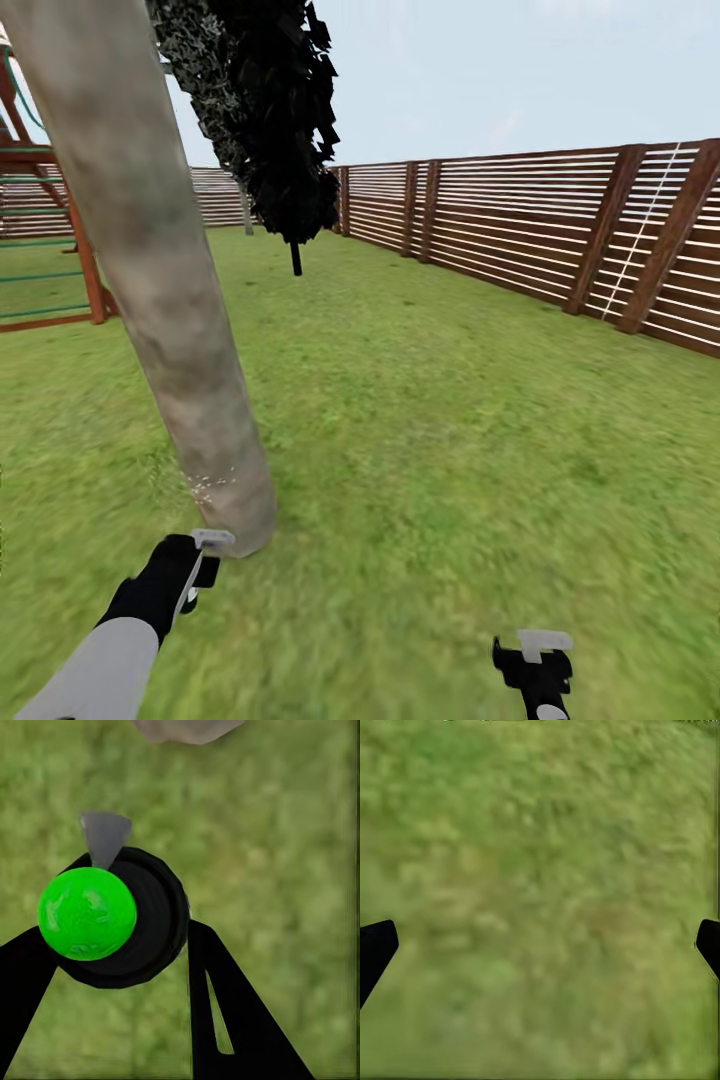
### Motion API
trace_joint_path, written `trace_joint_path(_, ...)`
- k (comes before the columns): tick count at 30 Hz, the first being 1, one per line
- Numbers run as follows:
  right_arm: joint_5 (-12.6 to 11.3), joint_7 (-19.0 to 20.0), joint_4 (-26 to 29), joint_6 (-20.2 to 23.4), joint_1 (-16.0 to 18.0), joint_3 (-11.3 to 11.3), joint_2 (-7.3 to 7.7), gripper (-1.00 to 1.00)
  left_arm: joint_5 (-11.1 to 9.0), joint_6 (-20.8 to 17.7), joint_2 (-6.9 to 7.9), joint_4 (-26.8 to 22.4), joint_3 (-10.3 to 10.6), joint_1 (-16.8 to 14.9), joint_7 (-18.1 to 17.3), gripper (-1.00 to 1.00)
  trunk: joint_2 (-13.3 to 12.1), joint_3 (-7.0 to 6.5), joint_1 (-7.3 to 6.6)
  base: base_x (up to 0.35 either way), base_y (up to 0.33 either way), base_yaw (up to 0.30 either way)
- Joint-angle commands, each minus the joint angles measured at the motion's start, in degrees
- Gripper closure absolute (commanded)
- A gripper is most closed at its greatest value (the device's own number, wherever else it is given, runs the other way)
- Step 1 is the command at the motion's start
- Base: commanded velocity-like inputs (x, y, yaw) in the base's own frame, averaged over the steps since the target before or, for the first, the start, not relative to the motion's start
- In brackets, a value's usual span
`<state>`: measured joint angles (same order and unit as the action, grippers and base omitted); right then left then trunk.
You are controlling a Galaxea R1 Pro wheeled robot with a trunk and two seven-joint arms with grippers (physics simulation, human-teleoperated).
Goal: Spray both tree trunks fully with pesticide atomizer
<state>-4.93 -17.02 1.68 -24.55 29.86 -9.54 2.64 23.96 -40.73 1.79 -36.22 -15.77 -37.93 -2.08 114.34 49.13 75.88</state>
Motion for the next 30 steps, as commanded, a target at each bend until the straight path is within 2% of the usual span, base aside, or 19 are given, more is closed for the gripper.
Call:
trace_joint_path(1,-0.5,-0.1,0.0,-0.1,0.0,-0.5,0.0,-1.0,0.3,-0.2,-0.05,-0.1,-0.1,0.0,-0.2,1.0,0.0,-0.04,-0.02,-0.061,-0.264,0.105)
trace_joint_path(13,-0.5,-0.1,0.0,-0.1,0.0,-0.5,0.01,-1.0,0.4,-0.2,-0.04,-0.2,-0.5,-0.1,-0.2,1.0,0.0,-1.04,-0.02,0.138,-0.235,0.111)
trace_joint_path(17,-0.5,0.0,0.0,-0.1,0.0,-0.5,0.0,-1.0,0.4,-0.2,0.04,-0.5,-0.6,-0.1,-0.2,1.0,0.0,-1.37,-0.02,-0.205,-0.18,0.135)
trace_joint_path(24,-0.5,-0.1,0.0,-0.1,0.0,-0.5,0.09,-1.0,0.4,-0.8,0.0,-4.7,-0.3,-0.9,-0.5,1.0,0.0,-1.9,-0.02,-0.188,-0.013,0.131)
trace_joint_path(26,-0.5,-0.1,0.0,-0.1,0.0,-0.5,0.09,-1.0,0.3,-1.2,-0.32,-7.6,-0.1,-2.0,-0.9,1.0,0.0,-1.93,-0.02,-0.011,0.0,0.03)
trace_joint_path(28,-0.6,-0.1,0.0,-0.1,0.0,-0.5,0.09,-1.0,0.2,-3.0,-0.13,-8.8,-0.2,-4.8,-1.1,1.0,0.0,-1.94,-0.02,-0.003,0.0,0.007)
trace_joint_path(30,-0.6,-0.1,0.0,-0.1,0.0,-0.5,0.09,-1.0,0.3,-6.4,-0.53,-9.5,0.1,-7.5,-1.2,1.0,0.0,-1.94,-0.02,-0.001,0.0,0.002)
